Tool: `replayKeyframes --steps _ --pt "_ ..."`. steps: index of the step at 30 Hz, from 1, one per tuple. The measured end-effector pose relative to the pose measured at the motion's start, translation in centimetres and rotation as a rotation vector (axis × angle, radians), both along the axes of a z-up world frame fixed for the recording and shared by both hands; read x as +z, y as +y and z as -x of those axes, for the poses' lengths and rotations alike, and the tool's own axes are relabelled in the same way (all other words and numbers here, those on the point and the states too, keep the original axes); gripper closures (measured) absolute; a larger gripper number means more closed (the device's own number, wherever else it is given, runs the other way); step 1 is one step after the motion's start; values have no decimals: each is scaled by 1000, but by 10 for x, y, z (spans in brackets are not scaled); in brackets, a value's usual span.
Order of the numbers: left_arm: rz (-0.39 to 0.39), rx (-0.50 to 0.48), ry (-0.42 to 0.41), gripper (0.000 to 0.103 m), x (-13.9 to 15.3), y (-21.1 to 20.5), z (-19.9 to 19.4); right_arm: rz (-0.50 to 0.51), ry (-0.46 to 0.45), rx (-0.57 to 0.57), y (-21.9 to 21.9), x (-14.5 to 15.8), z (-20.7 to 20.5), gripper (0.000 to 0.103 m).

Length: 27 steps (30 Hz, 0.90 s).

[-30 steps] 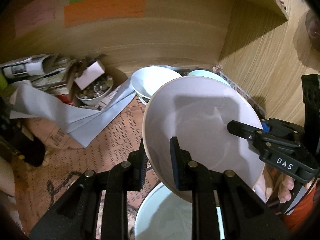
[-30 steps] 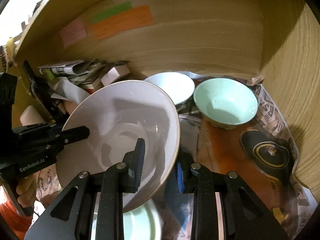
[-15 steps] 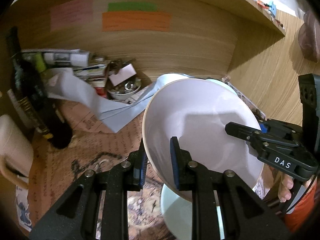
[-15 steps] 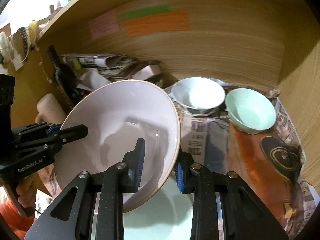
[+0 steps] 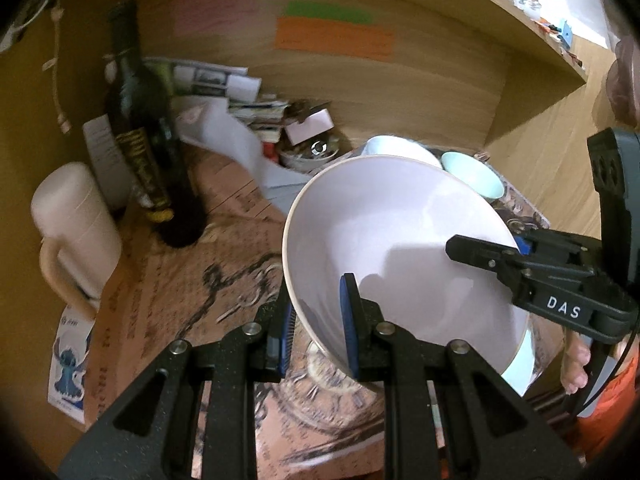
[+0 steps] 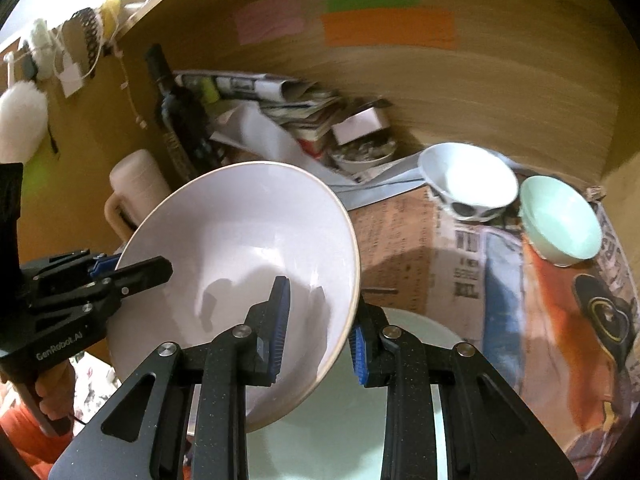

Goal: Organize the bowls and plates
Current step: 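Lower the mauve-grey bowl onto the mint plate held by the right tool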

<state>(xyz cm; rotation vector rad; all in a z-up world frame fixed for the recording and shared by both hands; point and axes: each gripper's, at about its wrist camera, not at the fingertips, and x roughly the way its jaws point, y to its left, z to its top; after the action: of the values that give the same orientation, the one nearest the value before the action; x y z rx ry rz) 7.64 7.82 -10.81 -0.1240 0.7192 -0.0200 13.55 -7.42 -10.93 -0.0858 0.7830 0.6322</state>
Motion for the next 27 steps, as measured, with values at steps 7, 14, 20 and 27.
replayKeyframes --steps 7,14,20,27 --pt "11 44 28 82 -15 18 18 28 24 49 23 -10 4 78" --pt "30 85 66 82 -32 32 28 59 58 96 46 -20 3 78" --pt "43 113 94 82 -44 43 31 92 93 125 62 -32 -3 78" --pt "58 132 125 82 -55 53 31 119 130 149 74 -46 -10 78"
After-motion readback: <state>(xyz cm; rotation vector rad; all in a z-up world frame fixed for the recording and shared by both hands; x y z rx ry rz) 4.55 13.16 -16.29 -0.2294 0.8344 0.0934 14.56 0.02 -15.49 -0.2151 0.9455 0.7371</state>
